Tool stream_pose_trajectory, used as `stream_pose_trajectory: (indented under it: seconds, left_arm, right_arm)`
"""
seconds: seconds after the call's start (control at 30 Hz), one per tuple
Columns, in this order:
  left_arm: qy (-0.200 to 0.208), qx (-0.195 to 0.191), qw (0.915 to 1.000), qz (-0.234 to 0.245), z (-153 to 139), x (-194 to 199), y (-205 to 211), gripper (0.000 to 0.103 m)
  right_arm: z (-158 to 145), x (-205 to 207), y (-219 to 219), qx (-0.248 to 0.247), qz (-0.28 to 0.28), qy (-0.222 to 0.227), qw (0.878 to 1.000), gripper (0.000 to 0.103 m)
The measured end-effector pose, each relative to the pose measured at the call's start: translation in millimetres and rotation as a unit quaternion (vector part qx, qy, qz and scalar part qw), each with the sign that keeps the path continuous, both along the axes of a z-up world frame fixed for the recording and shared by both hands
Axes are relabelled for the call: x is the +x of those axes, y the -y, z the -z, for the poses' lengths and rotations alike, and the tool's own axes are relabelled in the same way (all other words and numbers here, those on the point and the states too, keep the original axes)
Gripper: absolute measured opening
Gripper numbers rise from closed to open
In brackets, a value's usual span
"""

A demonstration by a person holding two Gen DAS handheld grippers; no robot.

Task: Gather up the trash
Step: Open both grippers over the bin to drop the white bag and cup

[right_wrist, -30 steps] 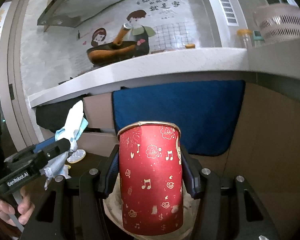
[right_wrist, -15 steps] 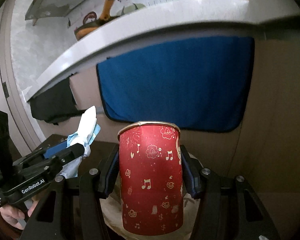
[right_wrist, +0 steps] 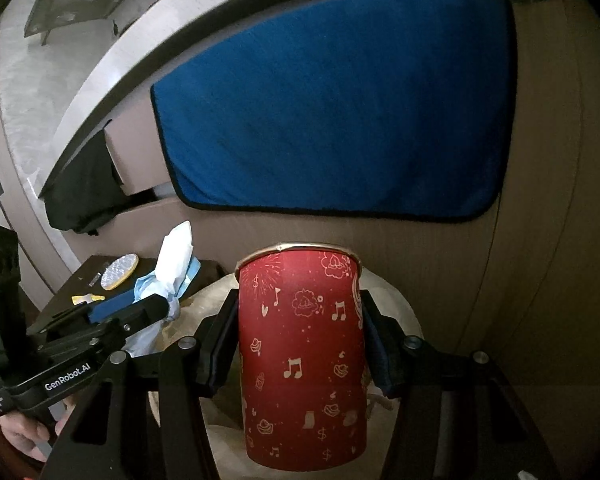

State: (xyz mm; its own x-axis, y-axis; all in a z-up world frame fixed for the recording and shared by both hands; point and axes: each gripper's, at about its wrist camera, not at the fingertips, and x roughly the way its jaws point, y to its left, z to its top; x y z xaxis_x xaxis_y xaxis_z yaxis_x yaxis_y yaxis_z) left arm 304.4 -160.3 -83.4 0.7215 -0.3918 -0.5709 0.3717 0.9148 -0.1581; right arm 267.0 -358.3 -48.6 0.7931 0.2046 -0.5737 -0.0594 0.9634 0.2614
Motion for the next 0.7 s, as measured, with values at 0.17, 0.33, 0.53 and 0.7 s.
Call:
stream_pose_trajectory:
  seconds: [0.17, 0.33, 0.53, 0.7]
  left_arm:
    - [-0.010, -0.003, 0.9999, 0.003, 4.3, 6.0, 1.8, 0.042]
    - [-0.021, -0.009, 0.9997, 0.007, 8.8, 10.7, 3.0, 0.042]
    - [-0.071, -0.033, 0.9949, 0.063, 17.1, 25.5, 2.3, 0.052]
    - [-0.064, -0.049, 0.9950, 0.059, 7.1, 26.0, -10.5, 0.059]
  right_arm:
    - [7.8, 7.4, 1.1, 0.003, -0.001, -0.006, 1.000, 0.053]
    - [10.1, 11.8, 1.2, 0.003, 0.000, -0.011, 1.000, 0.053]
    - [15.4, 19.5, 9.6, 0.030, 0.018, -0.022, 0.999, 0.060]
    - [20.7, 20.3, 19.6, 0.062, 0.039, -0.032, 0.997, 0.064]
